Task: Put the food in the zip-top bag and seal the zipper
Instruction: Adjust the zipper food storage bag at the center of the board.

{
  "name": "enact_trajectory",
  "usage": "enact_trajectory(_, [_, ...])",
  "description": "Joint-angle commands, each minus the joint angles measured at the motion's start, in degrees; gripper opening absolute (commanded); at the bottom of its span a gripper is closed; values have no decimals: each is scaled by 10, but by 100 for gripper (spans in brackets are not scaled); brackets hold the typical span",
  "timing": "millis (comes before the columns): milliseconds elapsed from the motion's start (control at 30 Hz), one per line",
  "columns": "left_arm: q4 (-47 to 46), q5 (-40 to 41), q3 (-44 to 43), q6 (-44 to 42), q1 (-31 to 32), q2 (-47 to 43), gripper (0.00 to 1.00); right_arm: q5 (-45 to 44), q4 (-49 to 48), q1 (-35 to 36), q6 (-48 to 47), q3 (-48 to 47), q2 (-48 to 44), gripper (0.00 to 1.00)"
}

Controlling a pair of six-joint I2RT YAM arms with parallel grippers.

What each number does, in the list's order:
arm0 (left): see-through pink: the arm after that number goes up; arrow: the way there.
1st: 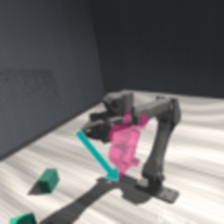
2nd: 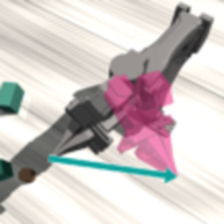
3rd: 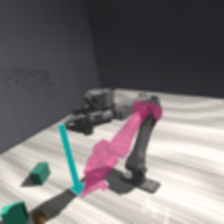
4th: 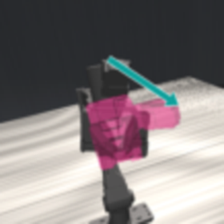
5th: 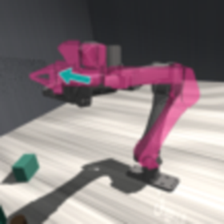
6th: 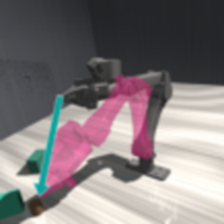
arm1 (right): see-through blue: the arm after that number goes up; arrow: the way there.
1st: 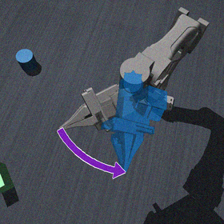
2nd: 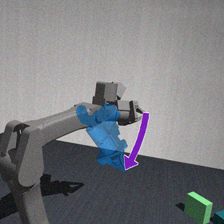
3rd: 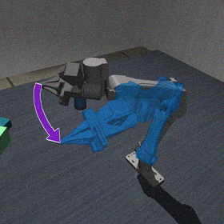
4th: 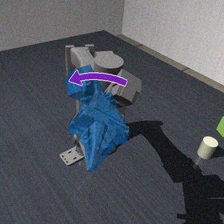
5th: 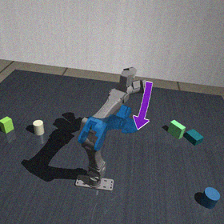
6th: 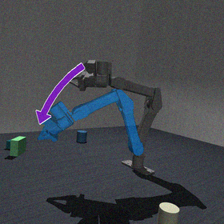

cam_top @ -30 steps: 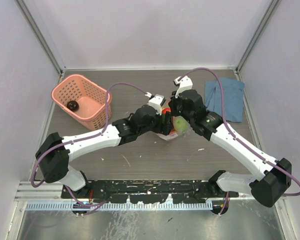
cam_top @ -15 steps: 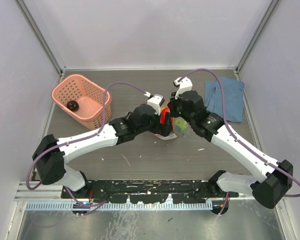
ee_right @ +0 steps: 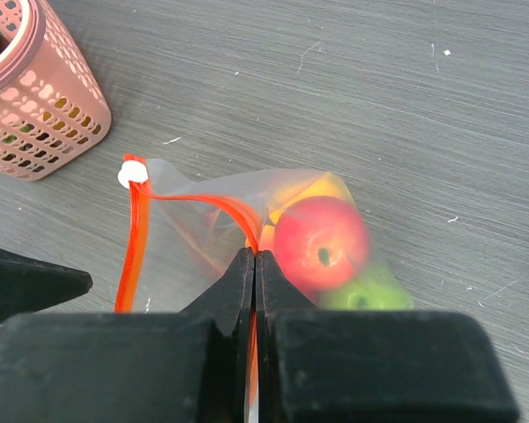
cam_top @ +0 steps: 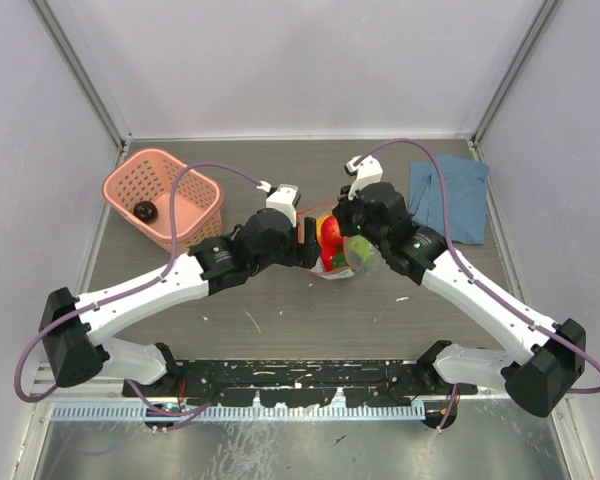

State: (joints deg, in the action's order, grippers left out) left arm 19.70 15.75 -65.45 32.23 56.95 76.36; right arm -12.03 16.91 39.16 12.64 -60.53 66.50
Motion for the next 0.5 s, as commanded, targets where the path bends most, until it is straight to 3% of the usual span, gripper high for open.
enact_trajectory(0, [22, 42, 2, 48, -17, 3, 76, 5, -41, 2, 6, -4, -15, 0])
enact_trajectory(200, [-2, -60, 5, 86, -65, 41, 55, 1, -41, 1, 5, 1, -21, 0])
enact_trajectory(467, [-10, -91, -14, 89, -65, 50, 18, -38, -37, 2, -2, 4, -24, 0])
